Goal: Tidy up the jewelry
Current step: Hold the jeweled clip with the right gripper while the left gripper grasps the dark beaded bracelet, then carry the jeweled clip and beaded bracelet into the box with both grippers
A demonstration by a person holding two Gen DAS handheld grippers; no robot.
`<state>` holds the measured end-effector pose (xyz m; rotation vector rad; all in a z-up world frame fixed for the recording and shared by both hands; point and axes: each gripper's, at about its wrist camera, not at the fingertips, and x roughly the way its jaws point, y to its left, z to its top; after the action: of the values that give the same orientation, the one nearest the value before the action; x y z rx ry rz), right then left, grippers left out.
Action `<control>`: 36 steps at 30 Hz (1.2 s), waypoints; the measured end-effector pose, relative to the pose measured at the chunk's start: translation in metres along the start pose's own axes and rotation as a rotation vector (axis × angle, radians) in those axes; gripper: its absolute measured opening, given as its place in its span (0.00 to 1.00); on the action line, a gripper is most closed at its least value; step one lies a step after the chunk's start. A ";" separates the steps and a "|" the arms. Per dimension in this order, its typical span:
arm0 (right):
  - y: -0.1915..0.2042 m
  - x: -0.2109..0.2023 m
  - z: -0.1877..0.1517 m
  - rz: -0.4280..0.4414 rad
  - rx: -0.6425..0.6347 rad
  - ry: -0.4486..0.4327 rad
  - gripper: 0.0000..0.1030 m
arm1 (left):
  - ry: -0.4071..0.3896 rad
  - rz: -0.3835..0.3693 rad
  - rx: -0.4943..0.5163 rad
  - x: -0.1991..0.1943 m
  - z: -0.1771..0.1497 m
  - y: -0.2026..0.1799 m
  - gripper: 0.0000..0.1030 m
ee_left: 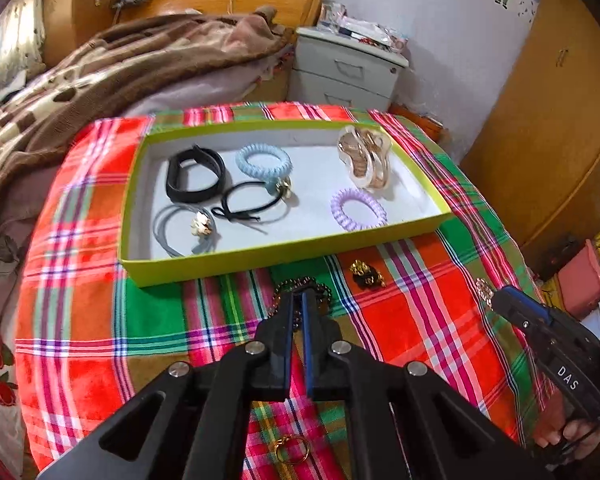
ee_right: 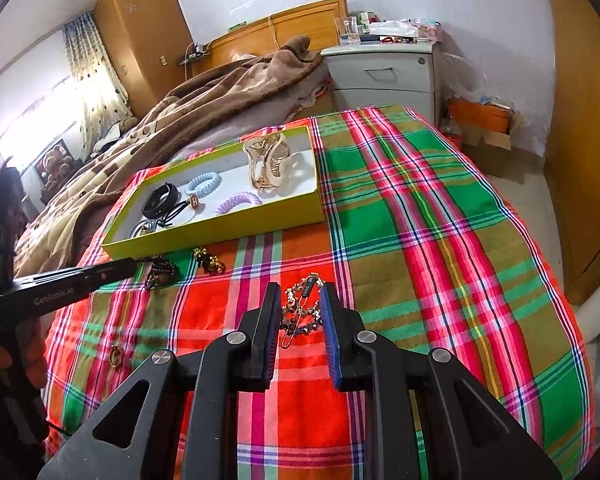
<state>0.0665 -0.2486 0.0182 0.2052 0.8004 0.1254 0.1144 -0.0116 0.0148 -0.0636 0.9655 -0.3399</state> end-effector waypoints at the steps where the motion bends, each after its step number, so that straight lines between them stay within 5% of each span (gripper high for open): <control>1: 0.000 0.000 0.000 0.001 0.001 0.001 0.20 | 0.012 -0.009 -0.012 0.004 0.000 0.002 0.05; 5: 0.002 0.002 -0.001 0.005 -0.002 0.008 0.20 | 0.010 0.030 0.016 0.014 -0.001 -0.003 0.47; 15: 0.003 0.008 0.000 0.007 -0.002 0.019 0.20 | 0.055 0.058 0.078 0.039 0.004 -0.014 0.46; 18: 0.004 0.008 0.001 0.006 -0.005 0.018 0.20 | 0.052 0.092 0.094 0.039 0.004 -0.016 0.32; 22: 0.006 0.008 0.003 0.005 -0.009 0.014 0.20 | 0.052 0.084 0.089 0.038 0.005 -0.013 0.28; 36: 0.026 0.005 0.022 0.006 -0.060 -0.022 0.20 | -0.055 0.089 0.082 -0.002 0.014 -0.008 0.23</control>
<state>0.0852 -0.2254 0.0359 0.1520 0.7734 0.1519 0.1226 -0.0194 0.0258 0.0446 0.8966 -0.2938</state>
